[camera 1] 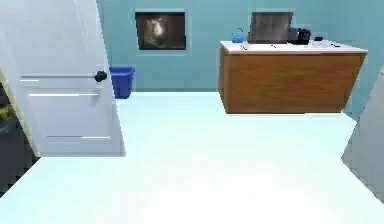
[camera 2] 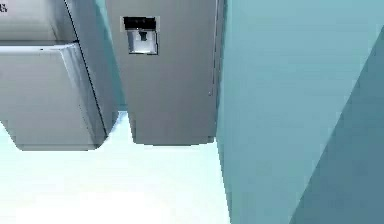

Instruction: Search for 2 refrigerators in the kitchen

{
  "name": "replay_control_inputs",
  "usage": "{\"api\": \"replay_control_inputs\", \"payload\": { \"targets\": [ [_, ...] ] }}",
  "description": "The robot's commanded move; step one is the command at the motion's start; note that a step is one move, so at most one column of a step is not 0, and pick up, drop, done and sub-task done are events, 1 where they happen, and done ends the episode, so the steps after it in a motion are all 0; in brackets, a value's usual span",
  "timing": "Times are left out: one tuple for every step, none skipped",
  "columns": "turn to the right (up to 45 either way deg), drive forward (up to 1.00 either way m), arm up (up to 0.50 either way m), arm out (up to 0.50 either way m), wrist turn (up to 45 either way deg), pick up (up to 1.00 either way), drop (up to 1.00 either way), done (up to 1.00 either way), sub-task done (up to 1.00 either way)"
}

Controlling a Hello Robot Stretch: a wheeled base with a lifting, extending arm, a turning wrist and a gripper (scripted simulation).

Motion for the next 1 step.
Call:
{"api": "replay_control_inputs", "payload": {
  "targets": [
    [45.0, 0.0, 0.0, 0.0, 0.0, 0.0, 0.0, 0.0, 0.0]
  ]
}}
